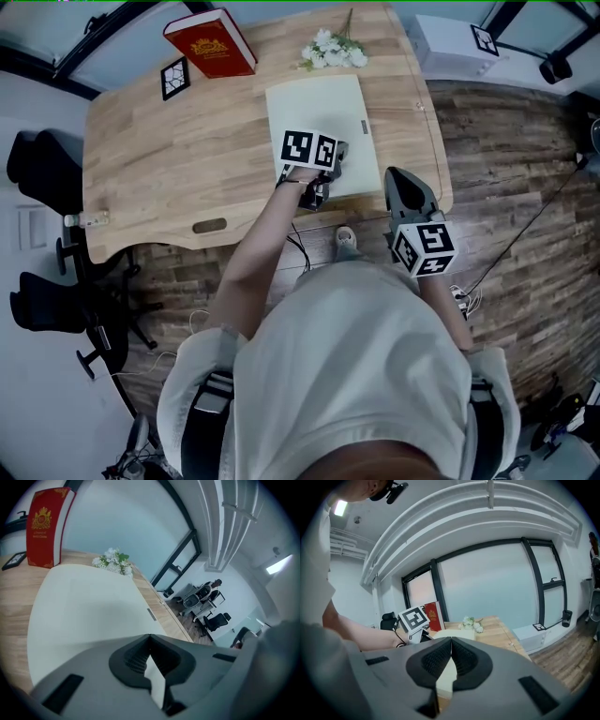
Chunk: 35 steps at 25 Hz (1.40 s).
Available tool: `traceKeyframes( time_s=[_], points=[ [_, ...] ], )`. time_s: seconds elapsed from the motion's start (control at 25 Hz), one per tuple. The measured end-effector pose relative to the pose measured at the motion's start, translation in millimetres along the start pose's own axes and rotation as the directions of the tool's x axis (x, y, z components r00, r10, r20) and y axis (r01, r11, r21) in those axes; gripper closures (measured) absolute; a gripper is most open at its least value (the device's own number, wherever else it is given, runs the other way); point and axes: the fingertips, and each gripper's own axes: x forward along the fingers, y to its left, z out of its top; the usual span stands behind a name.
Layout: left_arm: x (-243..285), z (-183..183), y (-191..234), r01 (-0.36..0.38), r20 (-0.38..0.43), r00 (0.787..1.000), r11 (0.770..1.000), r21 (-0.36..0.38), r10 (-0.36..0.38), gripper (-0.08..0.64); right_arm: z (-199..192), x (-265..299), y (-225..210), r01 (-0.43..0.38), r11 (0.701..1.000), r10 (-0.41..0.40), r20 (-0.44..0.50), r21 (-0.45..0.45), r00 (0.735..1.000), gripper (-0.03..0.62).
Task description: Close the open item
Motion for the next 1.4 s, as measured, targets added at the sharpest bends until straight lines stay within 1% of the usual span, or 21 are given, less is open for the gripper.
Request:
traceKeyframes(
  time_s=[0.16, 0.36, 0.6, 0.92, 1.4],
  points=[
    [-20, -16, -4, -0.007, 0.054, 0.998, 0.999, -0.039, 0.009, 0.54, -6, -14, 11, -0.003, 1.0, 0.003, -0.005, -0.003, 1.0, 0.574],
    [-42, -44, -6, -0.025, 0.098, 0.995, 0.995, -0.094, 0.034, 0.54, -11, -29, 25, -0.011, 1.0, 0.011, 0.001, -0.007, 1.0, 0.574],
    [-71, -78, -12, -0.023, 0.142, 0.989, 0.99, -0.138, 0.043, 0.54, -17, -46, 48, -0.035, 0.999, 0.035, 0.0, -0.022, 0.999, 0.574],
    [-113, -125, -22, -0.033, 0.189, 0.98, 0.984, -0.175, 0.066, 0.54, -30, -74, 82, -0.066, 0.997, 0.066, -0.01, -0.032, 0.998, 0.574],
    [-168, -188, -48, -0.063, 0.246, 0.963, 0.981, -0.181, 0.108, 0.54, -46, -112, 126, -0.106, 0.994, 0.106, -0.012, -0.038, 0.994, 0.574]
  ],
)
